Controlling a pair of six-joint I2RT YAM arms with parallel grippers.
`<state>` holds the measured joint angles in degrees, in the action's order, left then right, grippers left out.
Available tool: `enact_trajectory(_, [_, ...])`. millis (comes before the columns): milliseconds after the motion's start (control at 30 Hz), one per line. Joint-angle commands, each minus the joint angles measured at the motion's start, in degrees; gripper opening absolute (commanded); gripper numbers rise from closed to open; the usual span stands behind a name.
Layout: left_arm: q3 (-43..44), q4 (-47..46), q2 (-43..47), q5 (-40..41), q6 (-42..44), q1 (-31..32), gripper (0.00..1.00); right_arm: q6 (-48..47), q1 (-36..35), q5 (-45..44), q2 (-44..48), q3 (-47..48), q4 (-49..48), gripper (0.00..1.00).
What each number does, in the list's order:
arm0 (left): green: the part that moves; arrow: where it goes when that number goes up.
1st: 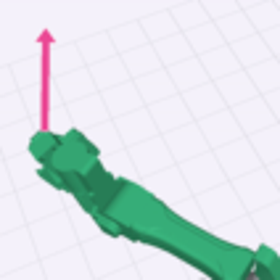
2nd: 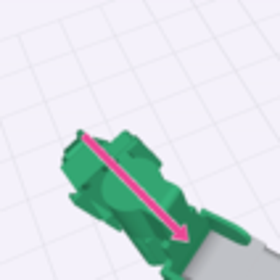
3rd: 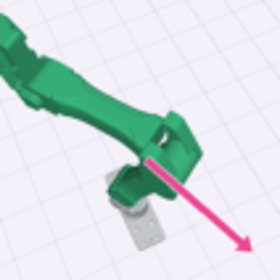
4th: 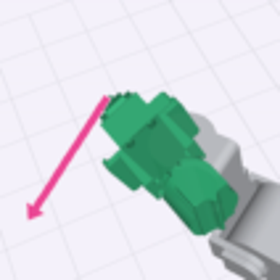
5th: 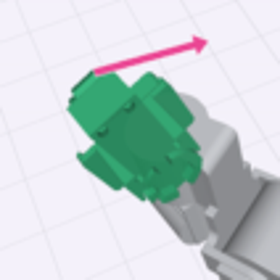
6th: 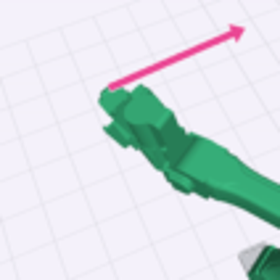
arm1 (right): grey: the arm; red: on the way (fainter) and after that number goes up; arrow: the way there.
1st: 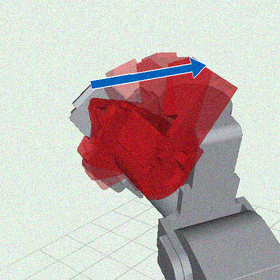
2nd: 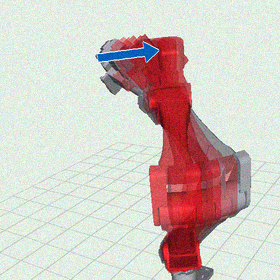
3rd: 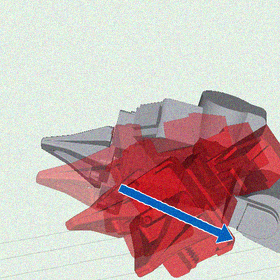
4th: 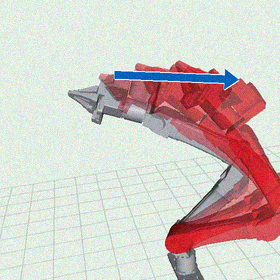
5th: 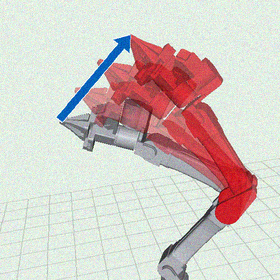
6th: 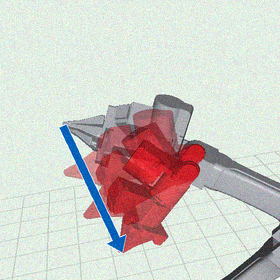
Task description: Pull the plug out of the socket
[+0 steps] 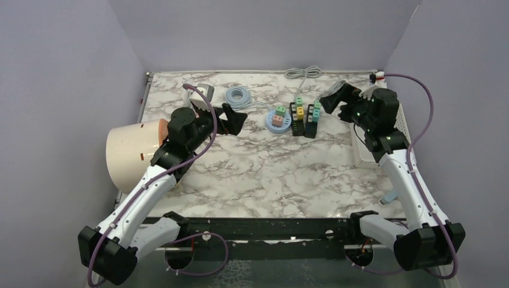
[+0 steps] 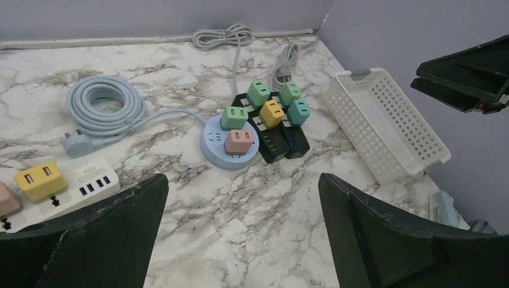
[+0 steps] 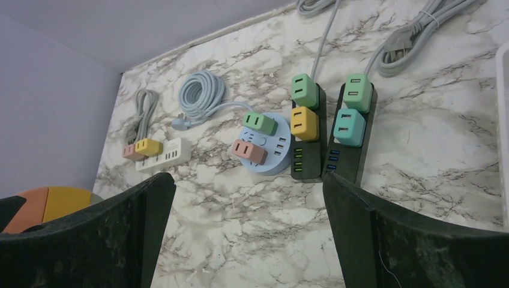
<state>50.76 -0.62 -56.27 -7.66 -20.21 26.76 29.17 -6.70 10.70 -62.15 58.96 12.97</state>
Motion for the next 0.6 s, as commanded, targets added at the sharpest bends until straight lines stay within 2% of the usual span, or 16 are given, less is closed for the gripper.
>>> enact_trajectory(0, [-0.6, -2.9, -0.7, -0.2, 1.0, 0.5, 0.99, 0.3, -0.2, -3.0, 0.8, 1.2, -0.7, 1.0])
enact_trajectory(233, [-1.5, -2.3, -0.9, -0.6, 2.7, 0.7, 0.99, -1.6, -0.2, 0.3, 1.8, 0.1, -2.3, 1.0])
enact_trajectory(367, [-2.8, 6.3, -3.5, 3.2, -0.2, -0.6, 0.99, -1.6, -0.2, 0.8, -0.4, 1.9, 0.8, 1.0])
enact_trajectory(433, [-6.8, 7.4, -4.2, 0.8, -2.4, -3.9, 0.99, -1.7, -0.2, 1.4, -0.5, 1.8, 0.9, 1.0])
enact_trajectory(567, [-14.5, 5.9, -2.9, -6.3, -6.0, -14.9, 0.99, -1.6, -0.2, 2.8, -0.1, 0.1, -1.1, 1.0])
